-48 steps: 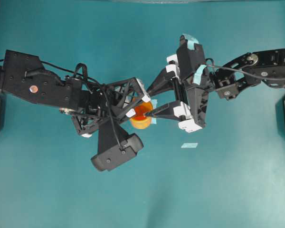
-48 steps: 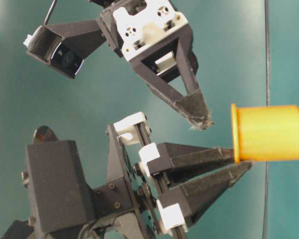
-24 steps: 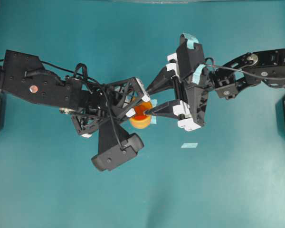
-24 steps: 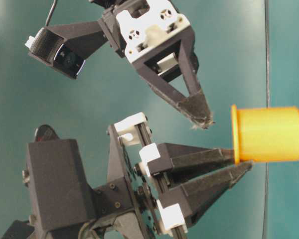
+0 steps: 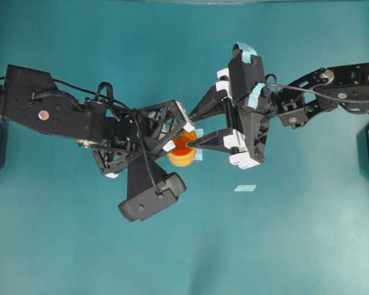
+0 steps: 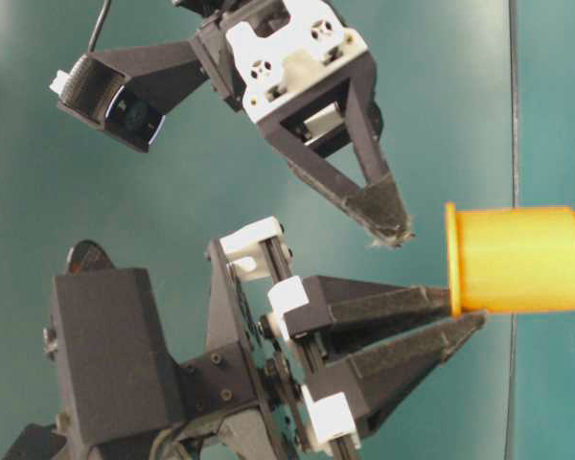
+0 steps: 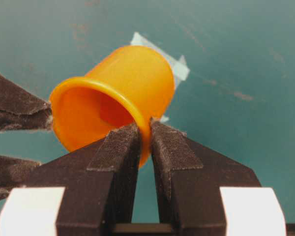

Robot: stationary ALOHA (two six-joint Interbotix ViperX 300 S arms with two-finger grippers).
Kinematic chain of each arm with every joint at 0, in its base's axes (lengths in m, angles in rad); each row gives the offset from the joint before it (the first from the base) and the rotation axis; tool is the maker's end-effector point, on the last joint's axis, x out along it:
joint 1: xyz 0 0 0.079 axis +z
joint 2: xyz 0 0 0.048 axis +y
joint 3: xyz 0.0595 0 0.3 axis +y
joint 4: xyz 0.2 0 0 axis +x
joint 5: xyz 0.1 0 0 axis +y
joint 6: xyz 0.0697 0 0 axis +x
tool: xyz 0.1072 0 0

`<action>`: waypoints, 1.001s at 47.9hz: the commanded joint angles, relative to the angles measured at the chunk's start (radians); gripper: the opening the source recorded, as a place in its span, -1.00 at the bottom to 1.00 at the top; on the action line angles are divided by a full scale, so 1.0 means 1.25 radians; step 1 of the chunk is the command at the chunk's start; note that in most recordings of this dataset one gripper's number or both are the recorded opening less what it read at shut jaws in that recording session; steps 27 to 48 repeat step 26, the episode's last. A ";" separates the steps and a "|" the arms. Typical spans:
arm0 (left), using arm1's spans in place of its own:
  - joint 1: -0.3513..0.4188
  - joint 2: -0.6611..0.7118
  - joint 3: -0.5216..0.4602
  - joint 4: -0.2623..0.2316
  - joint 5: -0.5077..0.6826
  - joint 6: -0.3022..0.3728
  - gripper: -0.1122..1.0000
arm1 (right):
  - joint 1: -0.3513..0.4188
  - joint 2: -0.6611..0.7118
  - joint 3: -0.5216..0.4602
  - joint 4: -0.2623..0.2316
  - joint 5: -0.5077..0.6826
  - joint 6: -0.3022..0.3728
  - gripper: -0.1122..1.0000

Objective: Hold the block with right arm and the cup with left arm, then put the block into the cup.

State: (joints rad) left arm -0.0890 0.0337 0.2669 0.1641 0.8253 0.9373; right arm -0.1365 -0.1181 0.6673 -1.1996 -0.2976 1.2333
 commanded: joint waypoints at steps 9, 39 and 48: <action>-0.001 -0.016 -0.012 0.000 -0.002 0.002 -0.66 | 0.005 -0.010 -0.015 -0.001 0.001 -0.002 0.26; -0.001 -0.016 -0.010 0.000 -0.002 0.002 -0.66 | 0.010 -0.010 -0.015 -0.001 0.007 -0.001 0.26; -0.001 -0.016 -0.010 0.000 -0.002 0.002 -0.66 | 0.010 -0.010 -0.015 -0.001 0.007 -0.001 0.26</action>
